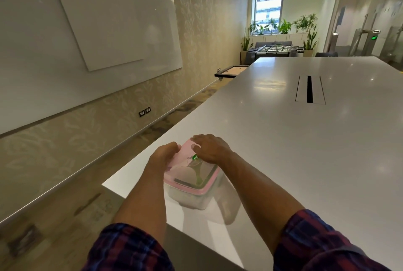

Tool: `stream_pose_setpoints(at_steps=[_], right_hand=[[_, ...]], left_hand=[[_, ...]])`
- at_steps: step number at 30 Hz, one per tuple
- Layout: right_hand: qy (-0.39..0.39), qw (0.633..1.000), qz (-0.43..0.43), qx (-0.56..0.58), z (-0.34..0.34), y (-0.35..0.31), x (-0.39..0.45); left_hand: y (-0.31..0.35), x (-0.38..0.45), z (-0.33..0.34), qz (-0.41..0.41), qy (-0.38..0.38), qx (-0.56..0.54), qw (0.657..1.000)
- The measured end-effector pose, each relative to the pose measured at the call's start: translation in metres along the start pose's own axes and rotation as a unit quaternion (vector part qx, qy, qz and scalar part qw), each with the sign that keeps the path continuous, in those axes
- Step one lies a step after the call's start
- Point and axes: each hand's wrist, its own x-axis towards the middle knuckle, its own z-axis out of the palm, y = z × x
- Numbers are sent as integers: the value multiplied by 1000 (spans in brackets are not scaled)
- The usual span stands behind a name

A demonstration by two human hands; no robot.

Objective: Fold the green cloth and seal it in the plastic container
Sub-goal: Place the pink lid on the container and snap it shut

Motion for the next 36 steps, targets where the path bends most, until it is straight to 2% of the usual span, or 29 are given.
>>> stream_pose_setpoints(at_steps=[3,6,9,12,15,19,22,26,29,33,36], right_hand=[[9,1000,5,-27,3,-6,0],[103,993,-18,-58,5,-14,-9],[205,970,-132,-7,-1,-18,-30],[155,941,-295,63,0,-21,-63],[185,903,-385,42,13,-18,-87],[248,886,-391,33,32,-1,-105],[308,865,-397,3,42,12,-112],[354,850,-391,-5,50,13,-116],[360,848,-388,1,53,12,-118],[369,843,-391,-2,57,13,-116],[369,840,-397,-15,64,13,-115]], left_hand=[[-2,4,-1,-4,4,8,1000],[-3,7,1,30,35,31,998],[-3,10,3,63,73,48,994],[-6,14,1,44,84,35,995],[-8,19,2,39,97,53,993],[-10,23,-1,73,110,120,984],[-10,18,-3,104,127,229,959],[-12,2,-1,91,232,424,871],[-14,-5,1,87,261,502,820],[-19,-3,1,61,276,502,818],[-30,7,-2,59,271,438,855]])
